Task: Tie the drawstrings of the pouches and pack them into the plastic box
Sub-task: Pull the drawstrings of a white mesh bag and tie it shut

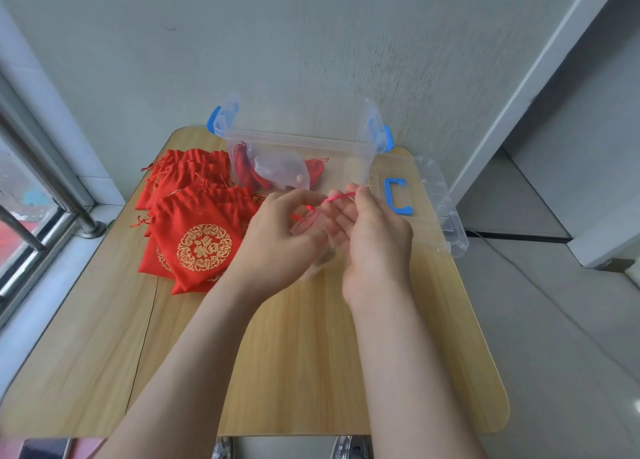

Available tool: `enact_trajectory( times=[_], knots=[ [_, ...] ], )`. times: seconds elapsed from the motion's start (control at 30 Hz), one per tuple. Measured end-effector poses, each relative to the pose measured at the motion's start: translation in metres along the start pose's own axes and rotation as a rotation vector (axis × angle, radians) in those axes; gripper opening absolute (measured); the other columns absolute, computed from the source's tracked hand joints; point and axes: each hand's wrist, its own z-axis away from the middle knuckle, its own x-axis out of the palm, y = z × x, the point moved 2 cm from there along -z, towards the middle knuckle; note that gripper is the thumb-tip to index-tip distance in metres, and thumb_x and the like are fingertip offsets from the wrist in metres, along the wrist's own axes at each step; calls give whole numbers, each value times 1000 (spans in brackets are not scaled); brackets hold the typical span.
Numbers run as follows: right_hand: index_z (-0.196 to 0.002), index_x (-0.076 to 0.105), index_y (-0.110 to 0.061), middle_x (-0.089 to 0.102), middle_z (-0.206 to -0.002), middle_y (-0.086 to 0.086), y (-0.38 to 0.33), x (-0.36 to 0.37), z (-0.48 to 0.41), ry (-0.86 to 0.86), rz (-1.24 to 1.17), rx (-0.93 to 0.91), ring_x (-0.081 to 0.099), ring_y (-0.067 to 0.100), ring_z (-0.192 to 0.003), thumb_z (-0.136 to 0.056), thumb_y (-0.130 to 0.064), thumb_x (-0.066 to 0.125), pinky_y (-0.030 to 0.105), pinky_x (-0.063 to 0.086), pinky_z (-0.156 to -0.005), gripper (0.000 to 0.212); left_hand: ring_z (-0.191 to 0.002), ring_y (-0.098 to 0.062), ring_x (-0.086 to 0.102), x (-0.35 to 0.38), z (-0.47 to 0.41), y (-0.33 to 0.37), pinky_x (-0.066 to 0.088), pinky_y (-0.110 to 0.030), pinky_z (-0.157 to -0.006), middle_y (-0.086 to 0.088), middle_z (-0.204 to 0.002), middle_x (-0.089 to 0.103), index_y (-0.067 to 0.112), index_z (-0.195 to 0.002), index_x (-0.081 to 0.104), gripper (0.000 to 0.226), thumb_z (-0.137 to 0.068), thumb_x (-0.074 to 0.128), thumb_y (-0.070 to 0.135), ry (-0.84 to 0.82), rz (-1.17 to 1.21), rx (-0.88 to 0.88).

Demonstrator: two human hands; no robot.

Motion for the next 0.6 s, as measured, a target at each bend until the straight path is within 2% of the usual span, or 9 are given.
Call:
enact_trajectory(
  times=[0.07,0.13,0.2,0.27,0.33,0.4,0.47,0.53,0.6],
  knots=[
    [-102,71,-9,81,-87,9,-2,0,4,-36,78,-22,76,21,-74,-112,-20,51,25,58,-61,25,-103,-8,69,3,3,2,56,-39,-92,11,-104,74,33,-110,74,30,-81,67,36,-56,6,53],
    [-100,70,-10,81,-83,8,-4,-3,5,-41,177,-61,73,19,-67,-114,-22,48,26,57,-59,29,-87,-3,69,5,5,2,57,-35,-83,12,-89,75,27,-95,75,9,-88,77,33,-37,20,73],
    [-99,70,-8,80,-78,7,-6,-8,5,-29,233,-97,69,15,-62,-114,-22,46,23,55,-60,31,-71,0,61,6,6,-2,48,-24,-70,11,-74,70,23,-79,71,22,-87,83,40,26,-53,82],
    [-102,70,-2,79,-74,1,-8,-13,3,-13,274,-141,69,7,-60,-114,-22,45,14,51,-56,34,-68,-4,61,5,8,-4,39,-18,-63,10,-68,68,22,-69,67,33,-88,81,46,109,-188,102],
    [-106,70,1,79,-73,-3,-11,-16,2,-10,289,-184,70,3,-64,-115,-22,43,9,48,-56,36,-65,-10,59,5,12,-3,36,-16,-59,10,-61,63,20,-64,63,39,-92,77,44,145,-238,131],
    [-108,69,-4,80,-78,1,-12,-18,3,-35,282,-190,70,2,-66,-115,-23,42,9,48,-58,33,-58,-14,50,6,17,-3,34,-18,-56,7,-53,51,16,-62,55,42,-95,74,31,152,-256,156],
    [-106,68,-8,80,-80,3,-11,-20,4,-52,292,-208,62,2,-58,-115,-23,43,16,48,-60,30,-56,-18,41,7,19,-5,33,-18,-54,1,-53,44,10,-63,49,39,-94,72,19,168,-282,174],
    [-105,68,-10,79,-77,3,-9,-22,7,-68,306,-230,56,4,-54,-114,-24,44,23,44,-60,29,-62,-23,44,7,23,-7,33,-17,-55,1,-56,46,10,-68,49,33,-93,70,16,184,-311,193],
    [-105,67,-10,74,-72,4,-7,-24,12,-95,275,-217,54,8,-53,-115,-24,44,23,42,-54,29,-69,-20,52,8,29,-9,34,-15,-57,4,-60,54,13,-75,54,26,-95,69,19,183,-317,200]
  ],
)
